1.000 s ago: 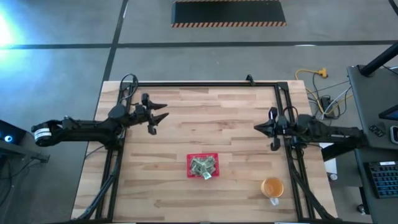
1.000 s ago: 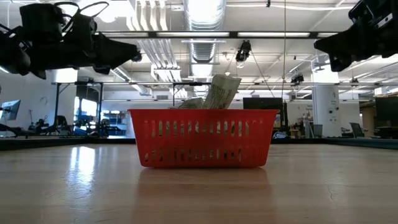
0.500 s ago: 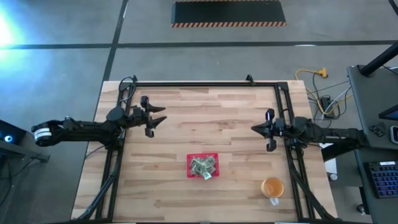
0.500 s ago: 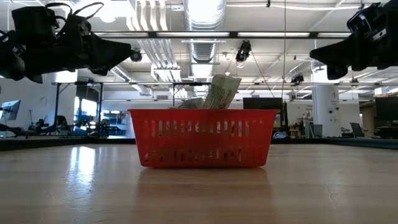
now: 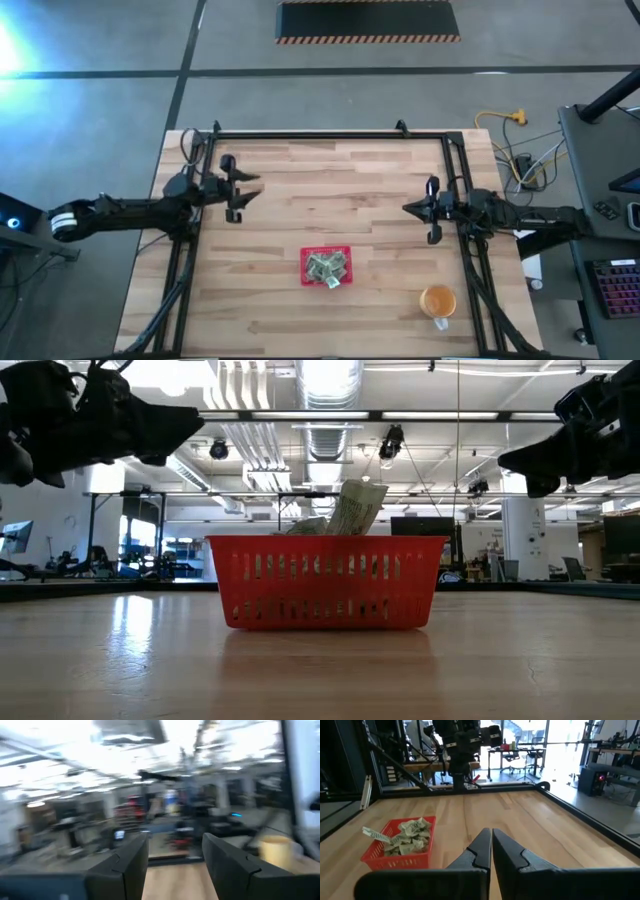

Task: Pick and place Stevia / Truvia into bins
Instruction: Return to Home Position

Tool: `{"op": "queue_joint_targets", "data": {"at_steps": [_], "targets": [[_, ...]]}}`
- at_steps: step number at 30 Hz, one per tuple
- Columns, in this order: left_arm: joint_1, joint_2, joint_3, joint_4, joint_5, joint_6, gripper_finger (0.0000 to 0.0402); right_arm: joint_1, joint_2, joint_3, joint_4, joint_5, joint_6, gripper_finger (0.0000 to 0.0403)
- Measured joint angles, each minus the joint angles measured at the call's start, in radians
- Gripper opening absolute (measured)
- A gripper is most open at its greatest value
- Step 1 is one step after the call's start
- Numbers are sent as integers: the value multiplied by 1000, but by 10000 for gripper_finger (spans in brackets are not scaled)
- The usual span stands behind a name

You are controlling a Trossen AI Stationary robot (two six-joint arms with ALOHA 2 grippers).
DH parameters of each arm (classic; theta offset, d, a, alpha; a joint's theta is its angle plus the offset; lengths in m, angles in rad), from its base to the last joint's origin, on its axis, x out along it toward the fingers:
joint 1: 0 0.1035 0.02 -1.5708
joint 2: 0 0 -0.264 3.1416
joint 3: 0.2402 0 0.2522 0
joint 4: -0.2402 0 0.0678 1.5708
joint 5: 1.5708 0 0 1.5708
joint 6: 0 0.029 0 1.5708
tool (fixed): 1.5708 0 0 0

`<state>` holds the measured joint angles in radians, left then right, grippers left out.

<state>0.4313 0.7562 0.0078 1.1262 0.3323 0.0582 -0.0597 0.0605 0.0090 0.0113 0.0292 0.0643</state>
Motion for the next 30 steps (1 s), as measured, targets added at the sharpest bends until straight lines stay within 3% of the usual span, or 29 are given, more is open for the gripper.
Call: {"op": "queue_joint_targets", "data": {"at_steps": [5,10,16,30], "targets": [[-60,-26,0,-46,-198,-25,171,0,0,0,0,0,-1,9],[-141,-15,-1,-44,-325,-3,171,0,0,0,0,0,-4,9],[-166,-36,-1,-47,-331,1,171,0,-1,0,2,0,6,9],[-223,-224,-2,-297,-336,-25,171,0,-1,0,0,-1,15,9]]}}
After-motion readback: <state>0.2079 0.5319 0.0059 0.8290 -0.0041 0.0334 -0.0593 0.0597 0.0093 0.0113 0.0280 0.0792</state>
